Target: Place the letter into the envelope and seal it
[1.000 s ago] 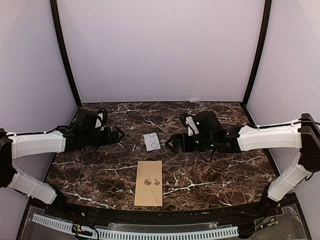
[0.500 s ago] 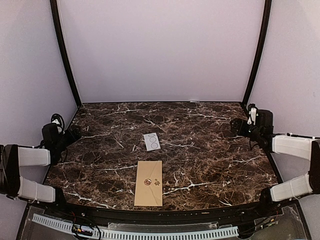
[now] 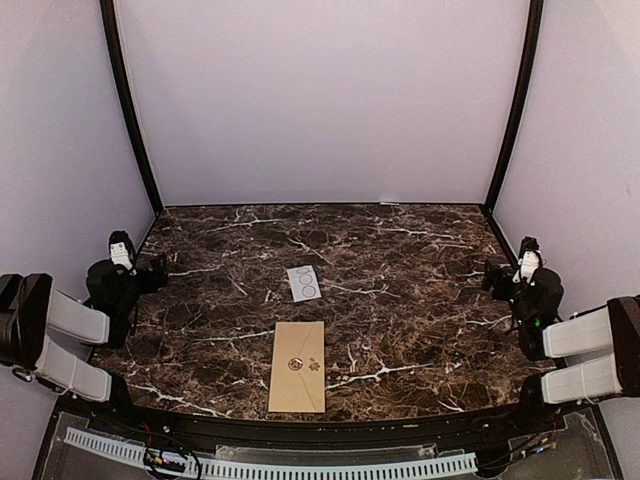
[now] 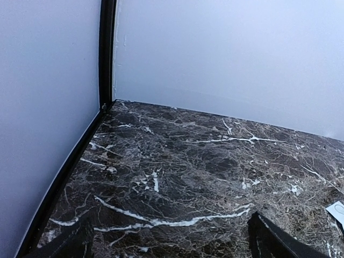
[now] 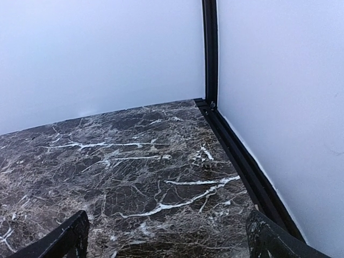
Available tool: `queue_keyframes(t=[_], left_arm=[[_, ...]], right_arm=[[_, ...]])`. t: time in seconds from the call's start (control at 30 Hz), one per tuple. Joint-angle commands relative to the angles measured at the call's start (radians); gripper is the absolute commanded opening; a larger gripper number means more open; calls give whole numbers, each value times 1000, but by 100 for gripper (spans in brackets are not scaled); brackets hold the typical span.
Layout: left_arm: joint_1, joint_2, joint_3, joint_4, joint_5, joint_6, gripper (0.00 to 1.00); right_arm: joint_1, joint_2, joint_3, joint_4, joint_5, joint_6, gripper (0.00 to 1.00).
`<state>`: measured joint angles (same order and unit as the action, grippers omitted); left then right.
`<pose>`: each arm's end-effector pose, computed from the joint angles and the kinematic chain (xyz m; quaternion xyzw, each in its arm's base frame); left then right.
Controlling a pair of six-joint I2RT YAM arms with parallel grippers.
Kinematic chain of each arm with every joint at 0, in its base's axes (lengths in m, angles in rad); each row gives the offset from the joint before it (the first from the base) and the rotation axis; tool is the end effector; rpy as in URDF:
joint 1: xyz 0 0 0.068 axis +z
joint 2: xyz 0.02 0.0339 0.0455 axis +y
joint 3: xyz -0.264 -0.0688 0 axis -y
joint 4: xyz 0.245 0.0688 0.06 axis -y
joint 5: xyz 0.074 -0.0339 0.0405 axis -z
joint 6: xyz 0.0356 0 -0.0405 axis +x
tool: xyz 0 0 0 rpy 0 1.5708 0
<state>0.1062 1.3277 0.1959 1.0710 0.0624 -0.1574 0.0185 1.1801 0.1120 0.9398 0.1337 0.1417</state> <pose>0.2232 0.0216 0.1668 -0.0745 0.7244 -0.0402 0.6841 0.1985 -0.0011 0.1578 0.0902 0.7452 0.0027 0.6607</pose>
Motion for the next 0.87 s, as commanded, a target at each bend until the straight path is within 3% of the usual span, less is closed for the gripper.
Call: queue_keyframes(t=[0.0,0.27,0.53,0.83], left_arm=[[-26,22,-12,150,-6,57,99],[-58,137,-36,337,-7,112,99],[-99,237,-5,373,-164,119,99],[-100,240,1,367,-201,111,99]], right_arm=[[-5,67,-49,359,51,-67,99],[-5,173,-38,481,33,-79,99],[7,372,-33,670,-82,-131,99],[11,365,32,536,-75,-131,99]])
